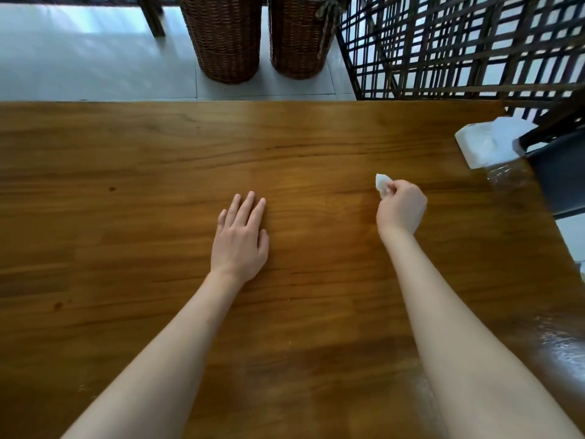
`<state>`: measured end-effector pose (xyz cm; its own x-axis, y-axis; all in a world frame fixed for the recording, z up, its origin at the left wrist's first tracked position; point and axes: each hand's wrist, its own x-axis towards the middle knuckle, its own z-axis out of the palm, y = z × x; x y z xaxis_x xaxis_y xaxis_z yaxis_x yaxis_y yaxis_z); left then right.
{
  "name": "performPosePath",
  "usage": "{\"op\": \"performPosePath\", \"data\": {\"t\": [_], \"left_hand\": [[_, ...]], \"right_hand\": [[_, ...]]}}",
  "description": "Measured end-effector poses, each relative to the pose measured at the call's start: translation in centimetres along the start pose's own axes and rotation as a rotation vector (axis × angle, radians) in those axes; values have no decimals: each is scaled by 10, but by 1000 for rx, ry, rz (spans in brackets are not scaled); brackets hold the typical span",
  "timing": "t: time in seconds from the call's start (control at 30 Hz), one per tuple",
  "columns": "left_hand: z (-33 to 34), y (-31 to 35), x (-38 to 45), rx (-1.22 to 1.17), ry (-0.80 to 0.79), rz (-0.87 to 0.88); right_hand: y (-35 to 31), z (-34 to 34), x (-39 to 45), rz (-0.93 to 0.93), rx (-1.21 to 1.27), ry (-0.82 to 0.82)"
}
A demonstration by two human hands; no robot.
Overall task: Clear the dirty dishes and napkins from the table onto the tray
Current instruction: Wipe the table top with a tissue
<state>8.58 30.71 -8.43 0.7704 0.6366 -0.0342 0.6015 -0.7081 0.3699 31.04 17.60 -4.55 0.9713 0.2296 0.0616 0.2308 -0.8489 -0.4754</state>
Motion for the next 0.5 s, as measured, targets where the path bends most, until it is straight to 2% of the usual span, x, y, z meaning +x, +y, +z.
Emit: {"op": "performPosePath", "data": {"t": [0.07, 0.2, 0.4, 0.5], "left_hand": [[2, -1, 0, 3, 16, 3], [3, -1, 2, 2, 27, 1], [4, -1, 1, 1, 56, -4], [3, 2, 2, 22, 45, -7]], "right_hand": [[-3, 10, -2, -4, -57, -57], [-8, 28, -40, -200, -78, -90], [-13, 22, -105, -420, 7, -161], [-18, 15, -130, -521, 31, -255]]}}
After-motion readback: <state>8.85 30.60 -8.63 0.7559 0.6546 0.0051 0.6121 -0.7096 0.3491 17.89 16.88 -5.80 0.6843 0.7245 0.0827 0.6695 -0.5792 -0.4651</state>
